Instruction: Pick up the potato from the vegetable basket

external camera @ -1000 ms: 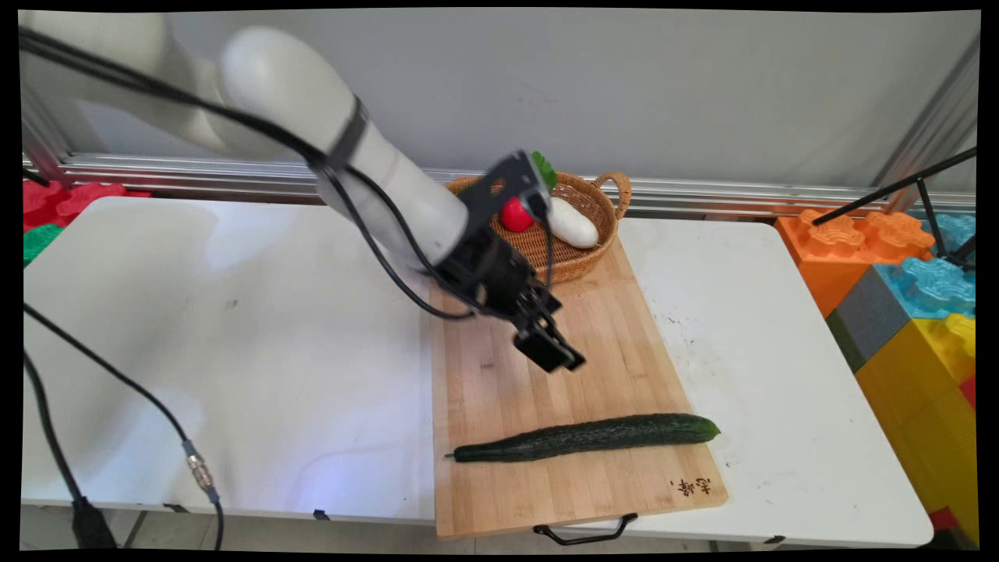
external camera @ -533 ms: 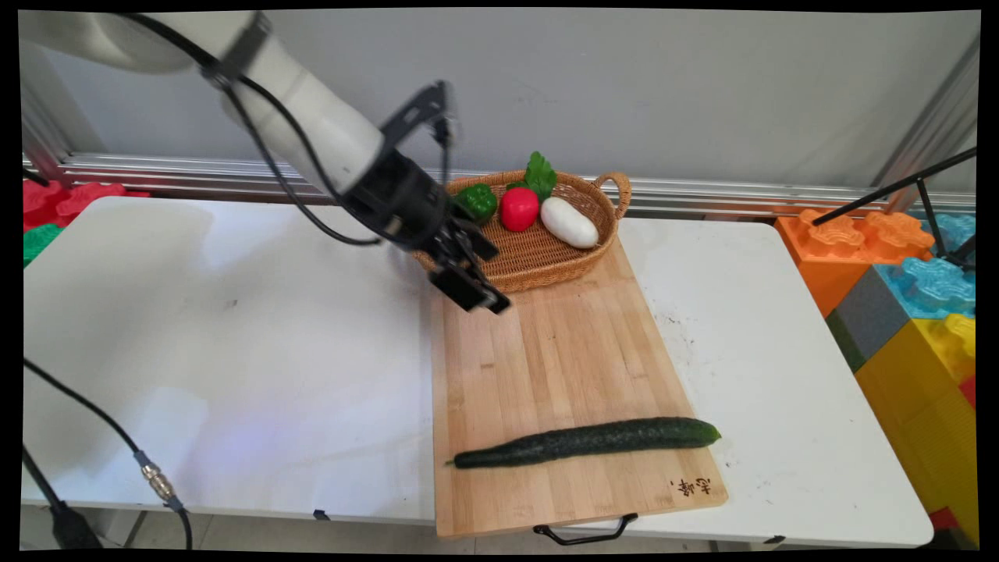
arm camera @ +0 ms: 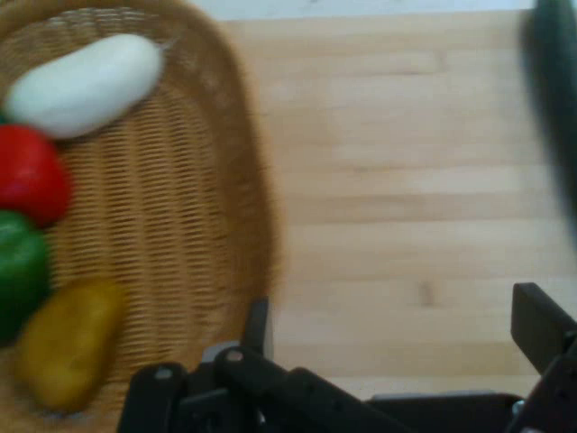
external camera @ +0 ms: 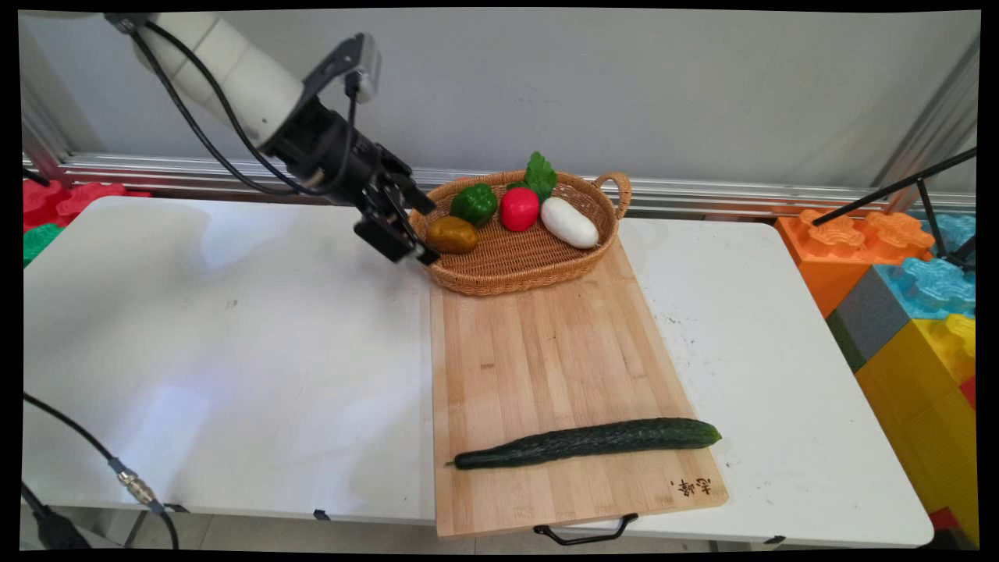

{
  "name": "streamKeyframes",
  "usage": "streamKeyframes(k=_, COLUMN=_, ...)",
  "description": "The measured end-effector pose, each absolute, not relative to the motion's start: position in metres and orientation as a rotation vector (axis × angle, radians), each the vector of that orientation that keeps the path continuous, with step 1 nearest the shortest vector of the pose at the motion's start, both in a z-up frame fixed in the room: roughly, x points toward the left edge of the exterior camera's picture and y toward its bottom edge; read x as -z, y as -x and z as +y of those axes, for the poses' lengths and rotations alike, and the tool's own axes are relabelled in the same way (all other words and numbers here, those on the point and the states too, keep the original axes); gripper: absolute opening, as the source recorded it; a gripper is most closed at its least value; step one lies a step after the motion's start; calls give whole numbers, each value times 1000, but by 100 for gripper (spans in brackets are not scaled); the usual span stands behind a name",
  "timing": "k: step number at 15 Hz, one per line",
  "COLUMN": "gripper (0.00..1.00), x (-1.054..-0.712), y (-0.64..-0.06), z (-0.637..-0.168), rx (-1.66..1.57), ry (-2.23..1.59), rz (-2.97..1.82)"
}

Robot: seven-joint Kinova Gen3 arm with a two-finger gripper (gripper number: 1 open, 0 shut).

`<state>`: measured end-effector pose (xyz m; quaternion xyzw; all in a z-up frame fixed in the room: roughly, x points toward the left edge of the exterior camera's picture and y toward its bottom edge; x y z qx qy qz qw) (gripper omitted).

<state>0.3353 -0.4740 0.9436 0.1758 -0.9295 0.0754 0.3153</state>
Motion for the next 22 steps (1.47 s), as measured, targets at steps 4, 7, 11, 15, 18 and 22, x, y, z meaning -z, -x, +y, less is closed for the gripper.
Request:
streamKeyframes(k=4, gripper=100, x=-948, y=-368, z=-508, rx=-372, ry=-480, rz=-2458)
streamKeyframes(k=7, gripper=100, x=-944, y=-383, z=-530, rx=-457, ry=-460, rz=-2475)
streamKeyframes(k=11, gripper=100, x=-926, y=-387, z=-554, rx=-502, ry=-406, rz=-2503)
streamKeyframes(k=15, gripper=100, x=-895, y=-379, z=-573, rx=-506, ry=-358, rz=-2535)
streamKeyframes(k=18, gripper=100, x=-877, y=-373, z=-581, rx=-504, ry=-352, rz=-2556)
streamKeyframes(k=22, gripper=100, x=-847, y=-360, z=-595, rx=-514, ry=-336, rz=-2586)
